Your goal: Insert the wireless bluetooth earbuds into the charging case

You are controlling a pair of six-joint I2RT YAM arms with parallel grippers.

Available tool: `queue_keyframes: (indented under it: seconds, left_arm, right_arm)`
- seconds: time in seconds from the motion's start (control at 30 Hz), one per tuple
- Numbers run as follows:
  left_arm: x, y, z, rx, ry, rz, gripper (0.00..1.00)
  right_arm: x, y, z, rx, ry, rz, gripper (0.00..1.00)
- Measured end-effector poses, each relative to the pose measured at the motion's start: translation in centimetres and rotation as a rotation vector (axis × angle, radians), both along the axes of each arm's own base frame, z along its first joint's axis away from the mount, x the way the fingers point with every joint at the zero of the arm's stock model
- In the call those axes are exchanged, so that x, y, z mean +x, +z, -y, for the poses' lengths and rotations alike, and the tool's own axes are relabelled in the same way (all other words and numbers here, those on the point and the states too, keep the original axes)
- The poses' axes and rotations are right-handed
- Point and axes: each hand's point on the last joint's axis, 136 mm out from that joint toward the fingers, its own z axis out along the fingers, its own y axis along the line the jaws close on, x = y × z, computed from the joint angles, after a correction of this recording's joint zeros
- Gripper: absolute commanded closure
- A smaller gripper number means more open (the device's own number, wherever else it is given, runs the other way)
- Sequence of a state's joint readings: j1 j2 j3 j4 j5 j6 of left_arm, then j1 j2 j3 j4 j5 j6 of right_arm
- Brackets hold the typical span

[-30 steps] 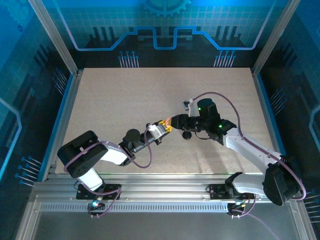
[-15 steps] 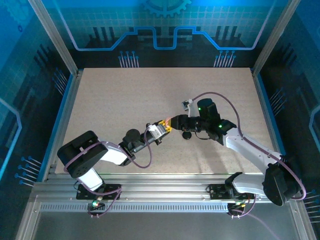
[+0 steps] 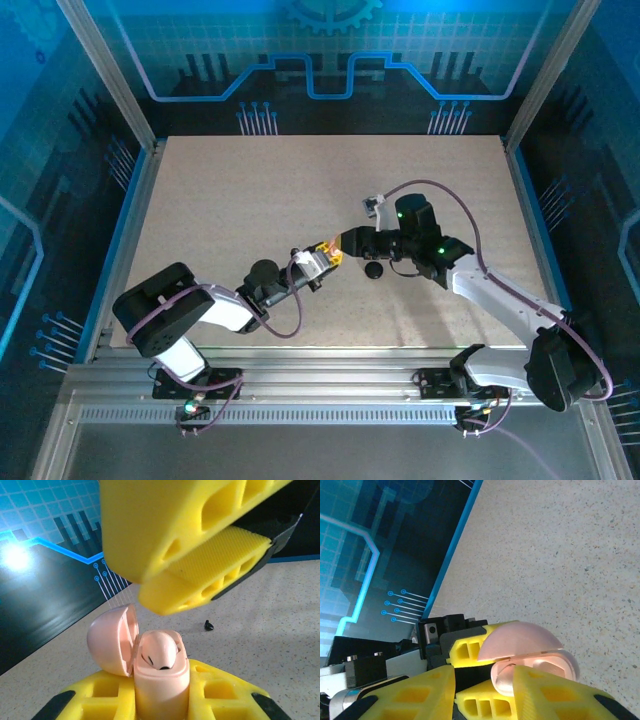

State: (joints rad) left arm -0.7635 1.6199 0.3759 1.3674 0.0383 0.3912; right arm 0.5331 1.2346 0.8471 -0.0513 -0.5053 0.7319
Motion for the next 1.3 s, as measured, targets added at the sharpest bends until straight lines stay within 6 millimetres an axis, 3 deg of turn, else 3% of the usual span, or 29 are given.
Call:
queue_keyframes:
  seconds: [0.2,0.37,0.67,0.87,1.1,1.3]
  left_arm:
    - [0.1,0.1,-0.1,-0.017,0.008,-0.019,0.81]
    - [-0.1,-0.8,-0.9,-0.025,0.033,-0.061,0.81]
    - [-0.9,-2.1,-2.7,-0.052,0.076,-0.143,0.81]
    - [-1.0,-2.4,-2.9,-0.072,0.078,-0.179,0.81]
    - [-1.3,-2.2,-3.4,-0.114,0.091,-0.215,0.8]
    - [-1.6,-2.4,-3.9,-0.127,0.095,-0.236,0.8]
  right_arm:
    - [0.2,0.8,0.7,-0.059,-0.006,0.027,0.63]
    - [0.8,1.5,2.9,-0.168,-0.037,0.049,0.63]
    - [1.9,-0.5,8.8,-0.399,-0.079,0.069,0.63]
    - [3.4,-2.0,11.1,-0.487,-0.045,0.127,0.61]
    - [4.5,-3.0,11.7,-0.59,0.095,0.293,0.6]
    - [5.6,-1.6,11.0,-0.637,0.229,0.547,0.6]
